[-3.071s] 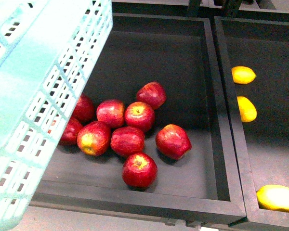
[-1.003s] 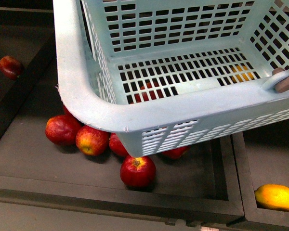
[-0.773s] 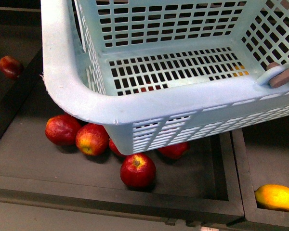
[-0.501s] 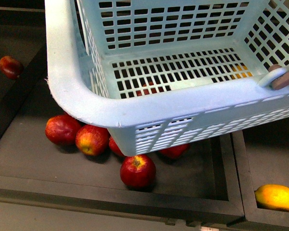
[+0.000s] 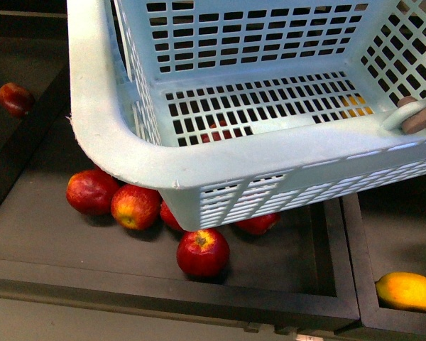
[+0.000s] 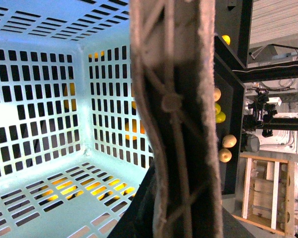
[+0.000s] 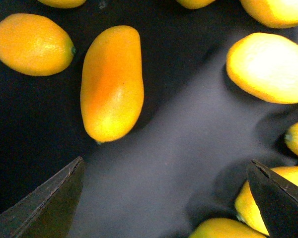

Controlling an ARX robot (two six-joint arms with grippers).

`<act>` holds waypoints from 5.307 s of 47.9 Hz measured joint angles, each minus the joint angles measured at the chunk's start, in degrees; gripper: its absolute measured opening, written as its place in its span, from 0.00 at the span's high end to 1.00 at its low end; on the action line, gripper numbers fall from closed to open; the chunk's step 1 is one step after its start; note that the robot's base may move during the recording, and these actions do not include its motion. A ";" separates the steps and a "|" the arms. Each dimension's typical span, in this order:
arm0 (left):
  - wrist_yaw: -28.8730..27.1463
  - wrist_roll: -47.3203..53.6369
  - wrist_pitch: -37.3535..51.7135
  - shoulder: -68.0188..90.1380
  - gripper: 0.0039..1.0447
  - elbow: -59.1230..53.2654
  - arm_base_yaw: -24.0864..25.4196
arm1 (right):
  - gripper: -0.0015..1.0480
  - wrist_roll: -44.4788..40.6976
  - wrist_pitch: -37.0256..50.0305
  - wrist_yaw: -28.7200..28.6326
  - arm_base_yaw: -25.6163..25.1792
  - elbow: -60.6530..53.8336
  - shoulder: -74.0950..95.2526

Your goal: Pick lemon and mango into basket

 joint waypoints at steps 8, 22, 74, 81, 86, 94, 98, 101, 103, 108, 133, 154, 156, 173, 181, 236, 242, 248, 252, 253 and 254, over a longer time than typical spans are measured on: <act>-0.04 0.02 0.00 0.00 0.95 0.00 0.02 | 0.08 4.15 -3.48 2.05 1.11 11.34 9.86; 0.00 0.02 0.00 0.00 0.95 0.00 0.00 | 0.08 8.35 -6.67 1.77 2.75 23.80 18.78; 0.02 0.00 0.00 0.00 0.95 0.00 0.00 | 0.40 -0.96 -1.33 -0.96 0.39 13.64 11.63; 0.02 0.02 0.00 0.00 0.95 0.00 0.00 | 0.40 -5.81 -0.57 -6.36 -0.63 4.15 -3.02; -0.04 0.02 0.00 0.00 0.95 0.00 0.02 | 0.40 -9.64 -3.96 -11.43 -1.22 -3.26 -17.92; -0.02 0.02 0.00 0.00 0.95 0.00 0.00 | 0.40 -10.64 -10.05 -15.45 -0.76 -5.99 -33.53; 0.02 0.02 0.00 0.00 0.95 0.00 0.00 | 0.40 -10.40 -12.76 -16.11 1.14 -5.81 -41.66; 0.04 0.00 0.00 0.00 0.95 0.00 0.00 | 0.40 -9.75 -14.08 -16.20 3.72 -5.22 -45.81; 0.17 0.00 0.00 0.00 0.95 0.00 0.00 | 0.40 -9.09 -14.21 -16.13 5.51 -4.76 -47.15; 0.13 0.00 0.00 0.00 0.95 0.00 0.02 | 0.40 -8.11 -14.58 -14.45 10.34 -3.58 -48.24; 0.13 0.02 0.00 0.00 0.95 0.00 0.00 | 0.40 -7.48 -15.37 -4.70 34.67 -5.64 -48.96; -0.28 0.28 0.00 0.15 0.95 0.00 0.02 | 0.08 -6.21 -18.82 0.11 23.89 -7.15 -55.47; -0.35 0.28 0.00 0.15 0.95 0.00 0.02 | 0.09 -6.34 -19.15 -0.13 21.59 -7.91 -57.37; 0.72 -0.02 0.00 0.17 0.95 0.00 -0.15 | 0.66 -24.52 7.41 -16.41 18.82 -31.36 -72.43; -0.37 0.33 0.00 0.17 0.95 0.00 0.00 | 0.92 -25.35 7.85 -13.99 21.11 -36.17 -77.02; 0.70 0.42 0.00 0.37 0.95 0.00 -0.66 | 0.08 -25.86 3.48 -6.69 28.52 -45.11 -90.86; 1.18 0.11 0.00 0.48 0.95 0.00 -0.68 | 0.08 -25.86 3.48 -6.40 28.50 -45.11 -91.08; 0.20 0.24 0.02 0.57 0.95 0.00 -0.35 | 0.08 -25.86 3.39 -6.80 28.59 -45.20 -91.08; -0.17 0.22 0.00 0.57 0.95 0.02 -0.04 | 0.08 -25.86 3.37 -6.80 28.63 -45.22 -91.06; -0.33 0.24 0.00 0.57 0.95 0.02 -0.02 | 0.08 -25.88 3.37 -6.88 28.63 -45.22 -91.06; -0.39 0.35 0.00 0.57 0.95 0.02 0.00 | 0.08 -25.88 3.37 -6.88 28.63 -45.22 -91.03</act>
